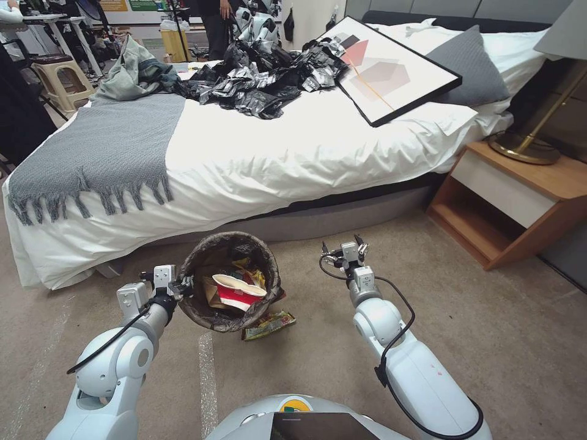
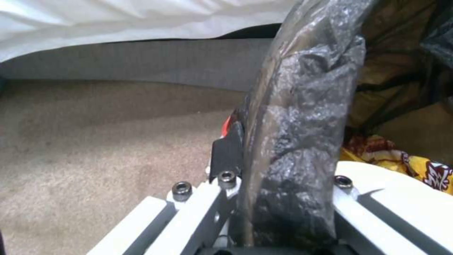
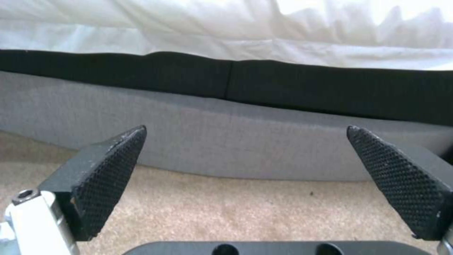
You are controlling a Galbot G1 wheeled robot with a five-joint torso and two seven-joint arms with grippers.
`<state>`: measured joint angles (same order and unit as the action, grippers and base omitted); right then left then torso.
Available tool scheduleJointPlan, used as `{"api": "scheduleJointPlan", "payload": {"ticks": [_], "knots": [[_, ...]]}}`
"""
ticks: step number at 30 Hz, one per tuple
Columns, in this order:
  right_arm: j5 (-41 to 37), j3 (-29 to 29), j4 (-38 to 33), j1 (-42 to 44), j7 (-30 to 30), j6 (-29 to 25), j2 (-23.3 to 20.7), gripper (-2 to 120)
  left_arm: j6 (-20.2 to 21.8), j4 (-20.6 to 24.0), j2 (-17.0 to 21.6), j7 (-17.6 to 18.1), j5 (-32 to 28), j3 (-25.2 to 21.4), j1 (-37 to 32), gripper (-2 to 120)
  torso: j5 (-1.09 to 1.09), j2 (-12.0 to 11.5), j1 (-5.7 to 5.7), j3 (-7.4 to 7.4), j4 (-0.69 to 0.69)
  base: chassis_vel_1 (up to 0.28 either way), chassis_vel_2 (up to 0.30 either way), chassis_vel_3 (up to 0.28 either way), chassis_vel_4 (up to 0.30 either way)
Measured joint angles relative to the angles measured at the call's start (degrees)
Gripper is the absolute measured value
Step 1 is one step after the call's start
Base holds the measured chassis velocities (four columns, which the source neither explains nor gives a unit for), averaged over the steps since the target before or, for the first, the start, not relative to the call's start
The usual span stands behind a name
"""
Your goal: Pick up the trash bin, then pick up the garbage from the floor and place it into the trash bin.
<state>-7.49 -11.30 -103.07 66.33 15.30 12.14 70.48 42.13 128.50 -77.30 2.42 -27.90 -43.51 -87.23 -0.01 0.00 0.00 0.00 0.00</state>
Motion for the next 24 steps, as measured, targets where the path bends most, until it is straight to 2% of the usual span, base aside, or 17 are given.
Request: {"api": "scheduleJointPlan", "payload": {"ticks": [24], "knots": [[1.86, -5.61, -0.27, 3.42, -0.73, -0.64, 4.43, 100, 0.00, -0.09, -0.31, -0.52, 0.94, 0.91, 0.27, 0, 0.00, 0.00, 0.00, 0.00, -0.01, 0.000, 0.000, 0.000, 0.000]]}}
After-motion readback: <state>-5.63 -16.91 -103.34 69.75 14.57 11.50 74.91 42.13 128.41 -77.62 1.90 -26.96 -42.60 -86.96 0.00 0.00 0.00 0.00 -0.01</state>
